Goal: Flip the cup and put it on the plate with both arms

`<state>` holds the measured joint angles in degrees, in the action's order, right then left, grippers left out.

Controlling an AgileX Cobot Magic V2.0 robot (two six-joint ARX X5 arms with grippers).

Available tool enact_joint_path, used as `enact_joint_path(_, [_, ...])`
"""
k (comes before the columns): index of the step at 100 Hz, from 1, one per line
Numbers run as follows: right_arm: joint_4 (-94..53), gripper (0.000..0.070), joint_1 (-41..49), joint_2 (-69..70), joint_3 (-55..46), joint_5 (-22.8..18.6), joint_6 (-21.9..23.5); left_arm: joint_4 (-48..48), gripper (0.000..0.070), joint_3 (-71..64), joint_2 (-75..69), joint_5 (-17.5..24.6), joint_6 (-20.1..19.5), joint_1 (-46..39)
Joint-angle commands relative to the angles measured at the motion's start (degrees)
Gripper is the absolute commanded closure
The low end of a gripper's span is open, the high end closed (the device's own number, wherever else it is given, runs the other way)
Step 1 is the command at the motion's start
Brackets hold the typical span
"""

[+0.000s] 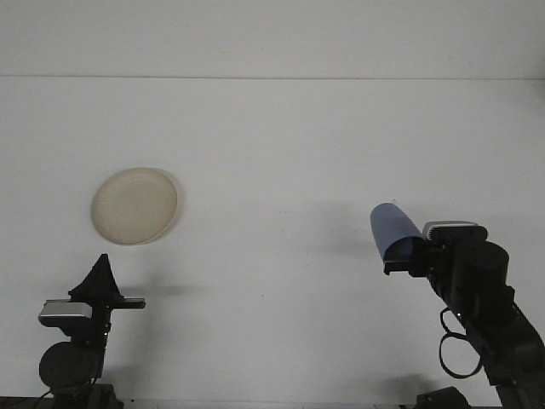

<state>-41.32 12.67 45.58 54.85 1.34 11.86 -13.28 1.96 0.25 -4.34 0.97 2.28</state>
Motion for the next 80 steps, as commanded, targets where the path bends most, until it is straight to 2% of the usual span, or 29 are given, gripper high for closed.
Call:
enact_joint_path(1, [-2.73, 0.0697, 2.56, 1.38, 4.63, 0.15, 3.96, -0.83, 0.0689, -1.16, -0.07, 0.07, -0.11, 0.02])
enact_joint_path(29, [-18.6, 0.0697, 13.51, 13.16, 21.22, 0.07, 12.76, -0.85, 0.0689, -1.16, -0.07, 0.07, -0.11, 0.02])
enact_joint_path(62, [-27.8, 0.0697, 24.92, 32.0, 33.38, -0.35, 12.68, -0.83, 0.0689, -1.16, -0.07, 0.07, -0.11, 0.02])
enact_joint_path(80, [-32.41, 0.0697, 28.87, 41.24, 36.89, -1.6, 10.43, -0.83, 0.0689, -1.16, -0.07, 0.07, -0.11, 0.02])
